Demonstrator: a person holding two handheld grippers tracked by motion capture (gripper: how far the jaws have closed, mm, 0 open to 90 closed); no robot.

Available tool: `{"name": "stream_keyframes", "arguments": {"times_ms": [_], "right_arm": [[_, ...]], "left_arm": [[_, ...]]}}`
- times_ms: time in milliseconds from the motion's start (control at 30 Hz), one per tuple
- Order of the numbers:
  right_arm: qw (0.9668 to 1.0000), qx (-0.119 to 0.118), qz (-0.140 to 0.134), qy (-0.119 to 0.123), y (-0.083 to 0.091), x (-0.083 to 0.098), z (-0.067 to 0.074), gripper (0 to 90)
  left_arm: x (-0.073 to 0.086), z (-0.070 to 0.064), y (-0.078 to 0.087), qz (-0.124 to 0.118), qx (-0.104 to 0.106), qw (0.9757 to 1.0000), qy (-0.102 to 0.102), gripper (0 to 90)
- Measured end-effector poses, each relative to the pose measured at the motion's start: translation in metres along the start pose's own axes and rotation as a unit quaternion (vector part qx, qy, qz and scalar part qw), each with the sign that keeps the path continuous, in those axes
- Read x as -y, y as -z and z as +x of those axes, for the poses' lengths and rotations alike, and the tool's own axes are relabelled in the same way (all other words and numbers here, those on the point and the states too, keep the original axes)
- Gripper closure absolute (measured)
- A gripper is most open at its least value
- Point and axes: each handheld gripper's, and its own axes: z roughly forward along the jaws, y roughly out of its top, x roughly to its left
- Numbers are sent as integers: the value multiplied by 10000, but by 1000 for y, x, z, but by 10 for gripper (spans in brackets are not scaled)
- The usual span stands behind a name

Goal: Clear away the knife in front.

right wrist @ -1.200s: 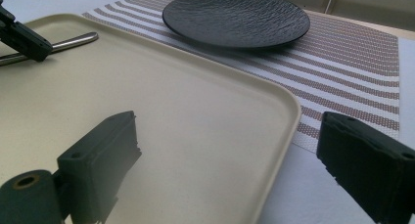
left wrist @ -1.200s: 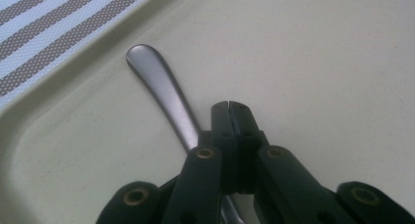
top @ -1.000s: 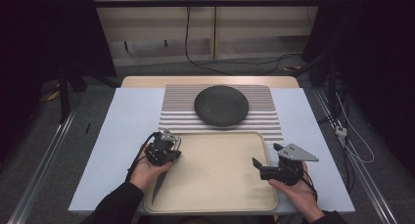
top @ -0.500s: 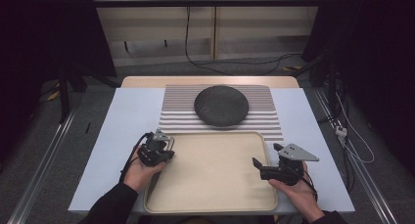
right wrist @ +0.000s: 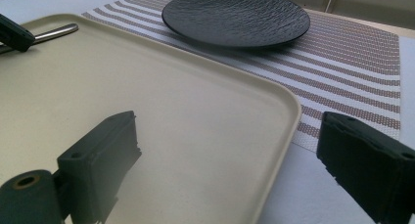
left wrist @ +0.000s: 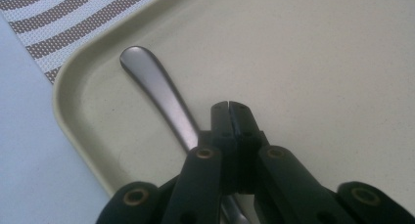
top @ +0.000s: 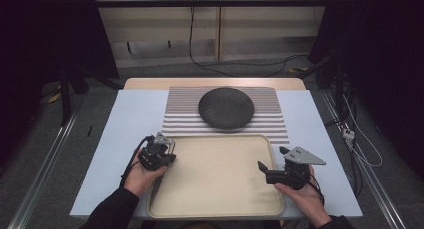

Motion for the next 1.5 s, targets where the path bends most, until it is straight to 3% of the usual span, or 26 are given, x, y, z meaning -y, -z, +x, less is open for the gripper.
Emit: {"name": "stream_keyframes", "arguments": {"times_ms": [133, 1067, 1233, 1500], "right_arm": [[10000, 0, -2, -2, 0, 0, 0, 82], [10000, 9, 10, -38, -1, 0, -2, 82], [10000, 30, 25, -28, -1, 0, -1, 82], [10000, 34, 25, -36, -1, 0, -1, 82]], "left_arm": [[1, 0, 1, -1, -16, 10000, -48, 900], [11, 10, 8, -39, -32, 9999, 127, 894], [11, 9, 9, -26, -92, 9999, 50, 892], [11, 10, 9, -36, -24, 9999, 92, 880]]}}
